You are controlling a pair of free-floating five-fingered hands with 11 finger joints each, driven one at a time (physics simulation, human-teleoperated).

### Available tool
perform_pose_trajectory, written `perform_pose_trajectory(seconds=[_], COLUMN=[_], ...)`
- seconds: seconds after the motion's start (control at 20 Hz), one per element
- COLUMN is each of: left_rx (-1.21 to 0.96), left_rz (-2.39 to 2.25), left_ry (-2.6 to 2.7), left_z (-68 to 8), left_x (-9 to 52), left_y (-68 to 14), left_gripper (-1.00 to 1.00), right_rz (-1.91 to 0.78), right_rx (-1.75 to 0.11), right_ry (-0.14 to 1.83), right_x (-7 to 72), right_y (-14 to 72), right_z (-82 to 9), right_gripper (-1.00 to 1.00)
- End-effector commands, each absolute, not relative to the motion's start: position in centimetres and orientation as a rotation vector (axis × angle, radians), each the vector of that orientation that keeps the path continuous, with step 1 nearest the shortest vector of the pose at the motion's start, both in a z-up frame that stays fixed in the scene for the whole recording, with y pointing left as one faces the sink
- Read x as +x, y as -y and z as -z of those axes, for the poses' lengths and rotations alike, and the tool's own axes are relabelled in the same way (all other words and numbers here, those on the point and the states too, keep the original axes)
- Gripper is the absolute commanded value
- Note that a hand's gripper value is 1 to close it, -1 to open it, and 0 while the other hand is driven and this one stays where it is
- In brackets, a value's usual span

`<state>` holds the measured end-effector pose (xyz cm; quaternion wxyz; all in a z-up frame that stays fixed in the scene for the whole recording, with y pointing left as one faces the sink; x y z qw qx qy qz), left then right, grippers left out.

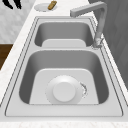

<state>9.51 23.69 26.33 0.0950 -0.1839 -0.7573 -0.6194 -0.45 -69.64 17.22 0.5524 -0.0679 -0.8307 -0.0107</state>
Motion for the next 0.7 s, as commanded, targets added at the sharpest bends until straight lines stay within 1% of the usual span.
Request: perform_pose_trajectory(seconds=[0.0, 0.65], left_rx=[-0.545, -0.545], left_rz=[1.836, 1.836], left_ry=[2.245, 2.245], left_z=[-26.3, -26.3], left_x=[9.5, 9.5], left_y=[-23.7, -23.7], left_gripper=[0.00, 0.00], right_rz=[-0.103, -0.323], right_rx=[-0.233, -0.378], right_ry=[1.956, 1.867], right_x=[0.5, 2.3], right_y=[68.3, 63.0], right_z=[-17.0, -16.8], right_gripper=[-1.00, -1.00])
